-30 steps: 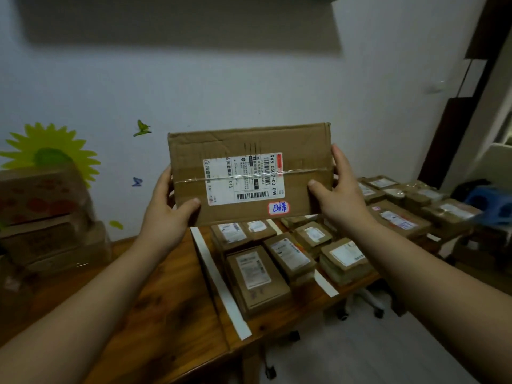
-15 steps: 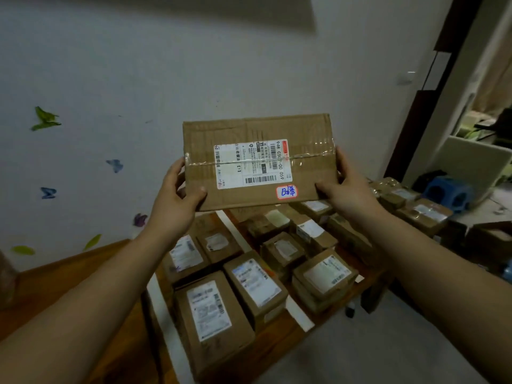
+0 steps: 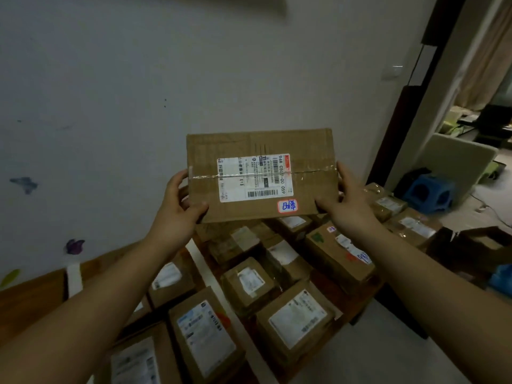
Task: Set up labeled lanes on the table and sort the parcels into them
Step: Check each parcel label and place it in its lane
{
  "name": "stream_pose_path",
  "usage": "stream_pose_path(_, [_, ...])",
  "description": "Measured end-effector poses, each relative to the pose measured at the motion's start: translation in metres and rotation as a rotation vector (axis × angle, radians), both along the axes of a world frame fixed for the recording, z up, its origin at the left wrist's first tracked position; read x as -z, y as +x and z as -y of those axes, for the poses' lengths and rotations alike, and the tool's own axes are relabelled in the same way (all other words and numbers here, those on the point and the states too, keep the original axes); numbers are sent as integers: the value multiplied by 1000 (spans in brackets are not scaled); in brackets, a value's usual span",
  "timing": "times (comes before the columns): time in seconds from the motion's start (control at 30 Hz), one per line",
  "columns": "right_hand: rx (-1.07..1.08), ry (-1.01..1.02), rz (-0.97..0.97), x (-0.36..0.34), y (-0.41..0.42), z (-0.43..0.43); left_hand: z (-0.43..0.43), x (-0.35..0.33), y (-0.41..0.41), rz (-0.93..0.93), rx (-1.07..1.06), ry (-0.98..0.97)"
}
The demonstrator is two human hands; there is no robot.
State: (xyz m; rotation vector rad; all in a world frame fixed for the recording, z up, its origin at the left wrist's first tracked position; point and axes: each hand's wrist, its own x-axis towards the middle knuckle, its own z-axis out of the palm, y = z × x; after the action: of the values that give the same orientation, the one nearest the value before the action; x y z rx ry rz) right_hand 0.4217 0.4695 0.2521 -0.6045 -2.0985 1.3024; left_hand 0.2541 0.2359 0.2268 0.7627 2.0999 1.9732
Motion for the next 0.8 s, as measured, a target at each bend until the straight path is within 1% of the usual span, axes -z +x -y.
stream_pose_path(0.13, [-82, 12, 38, 13, -12, -45, -32, 13, 12, 47, -112, 1])
stream_pose_path(0.23, [-199, 50, 92, 24, -21, -76, -47, 26, 26, 110, -210, -3])
stream_pose_path(0.3, [-275, 29, 117, 33, -25, -90, -51, 38, 38, 155, -268, -30])
stream_pose_path(0.47, [-370, -6, 260, 56, -30, -98, -48, 53, 73, 212, -384, -164])
stream_pose_path(0.57, [-413, -4, 314, 58, -36, -89, -37, 46, 84, 257, -448, -147])
stream_pose_path(0.67, [-504, -63, 279, 53, -40, -75, -19, 34, 83, 293, -518, -73])
stream_pose_path(0.73, [-553, -84, 243, 50, -44, -65, -3, 27, 81, 271, -546, -74])
stream_pose_path(0.8, [-530, -129, 198, 50, -49, -50, 13, 21, 80, 262, -532, -104])
